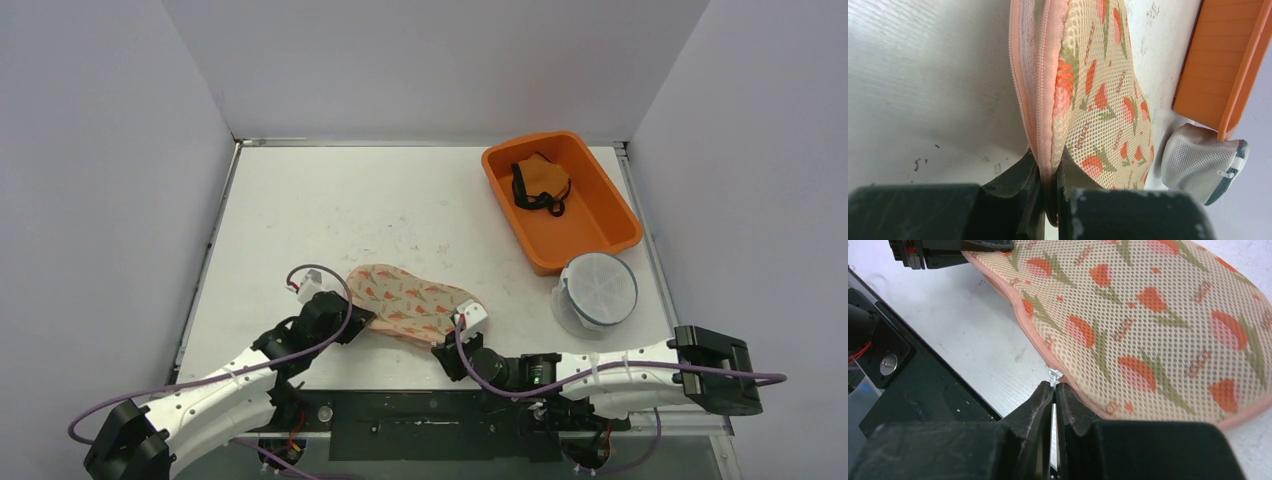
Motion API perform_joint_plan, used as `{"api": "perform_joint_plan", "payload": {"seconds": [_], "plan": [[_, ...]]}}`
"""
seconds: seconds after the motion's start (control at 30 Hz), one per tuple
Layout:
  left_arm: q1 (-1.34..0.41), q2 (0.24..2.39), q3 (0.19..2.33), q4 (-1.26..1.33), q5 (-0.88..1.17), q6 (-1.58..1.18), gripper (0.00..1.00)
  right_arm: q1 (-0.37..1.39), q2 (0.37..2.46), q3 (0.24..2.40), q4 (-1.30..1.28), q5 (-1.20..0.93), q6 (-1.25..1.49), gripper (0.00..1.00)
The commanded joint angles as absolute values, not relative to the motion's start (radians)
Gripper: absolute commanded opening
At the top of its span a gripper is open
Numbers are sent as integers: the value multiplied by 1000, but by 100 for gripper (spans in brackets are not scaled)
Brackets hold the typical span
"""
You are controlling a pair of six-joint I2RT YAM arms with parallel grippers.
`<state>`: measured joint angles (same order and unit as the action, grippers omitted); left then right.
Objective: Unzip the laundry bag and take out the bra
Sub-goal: Unzip the laundry bag at the center of the board.
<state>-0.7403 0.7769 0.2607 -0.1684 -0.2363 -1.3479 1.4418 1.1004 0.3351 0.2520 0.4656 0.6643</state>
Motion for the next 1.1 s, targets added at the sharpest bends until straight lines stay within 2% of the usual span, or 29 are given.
{"api": "perform_joint_plan", "payload": {"seconds": [0.0, 0.3, 0.4, 0.47, 0.67, 0.73, 0.93, 1.07], "plan": [[-695, 754, 288, -199, -290, -1303, 0, 1449, 1045, 311, 211, 516, 691, 5], [-632, 779, 349, -195, -262, -1189, 0, 1450, 1023, 292, 194, 534, 705, 5], [-598, 835, 408, -179, -235, -1145, 7, 1450, 1058, 299, 237, 523, 697, 5], [-578, 894, 449, -172, -220, -1114, 19, 1450, 1101, 315, 278, 511, 687, 5], [-537, 980, 527, -222, -150, -1069, 78, 1444, 1245, 388, 395, 469, 639, 5], [-537, 941, 512, -257, -128, -1069, 90, 1437, 1287, 418, 422, 447, 617, 5], [-545, 735, 419, -364, -24, -1118, 95, 1408, 1397, 496, 483, 361, 565, 5], [-588, 602, 331, -343, 36, -1214, 97, 1390, 1461, 540, 514, 314, 544, 5]]}}
